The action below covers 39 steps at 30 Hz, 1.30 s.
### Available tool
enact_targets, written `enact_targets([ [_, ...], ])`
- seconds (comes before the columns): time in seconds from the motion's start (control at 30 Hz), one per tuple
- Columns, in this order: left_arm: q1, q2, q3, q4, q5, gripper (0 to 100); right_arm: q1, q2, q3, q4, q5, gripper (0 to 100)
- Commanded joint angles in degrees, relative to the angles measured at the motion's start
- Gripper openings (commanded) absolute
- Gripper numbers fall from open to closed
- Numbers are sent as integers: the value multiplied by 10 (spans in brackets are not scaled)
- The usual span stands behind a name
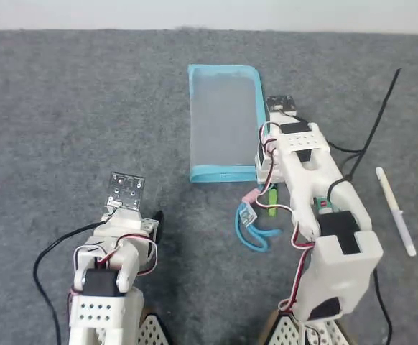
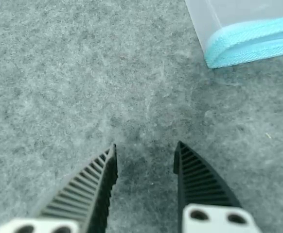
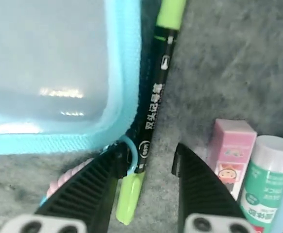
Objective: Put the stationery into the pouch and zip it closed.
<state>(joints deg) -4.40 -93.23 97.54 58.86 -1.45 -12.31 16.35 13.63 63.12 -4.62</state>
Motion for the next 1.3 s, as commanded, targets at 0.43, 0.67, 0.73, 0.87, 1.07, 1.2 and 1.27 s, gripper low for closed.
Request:
enact_targets([
  [0.43, -4, -12, -7, 4, 4, 178, -9, -29, -63, 67, 10, 156],
  [0.67, -4, -12, -7, 4, 4, 178, -29, -112, 26, 39, 37, 156],
  [0.73, -4, -12, -7, 4, 4, 178, -29, -116, 57, 22, 37, 156],
  [0.87, -4, -12, -7, 4, 4, 178, -13, -116, 101, 0, 38, 155],
  [1.07, -4, -12, -7, 4, 4, 178, 16, -109, 112, -20, 38, 154],
  [1.2, -4, -12, -7, 4, 4, 178, 19, -67, 110, -38, 39, 79],
  [1.27, -4, -12, -7, 4, 4, 178, 19, -48, 107, -45, 39, 28],
])
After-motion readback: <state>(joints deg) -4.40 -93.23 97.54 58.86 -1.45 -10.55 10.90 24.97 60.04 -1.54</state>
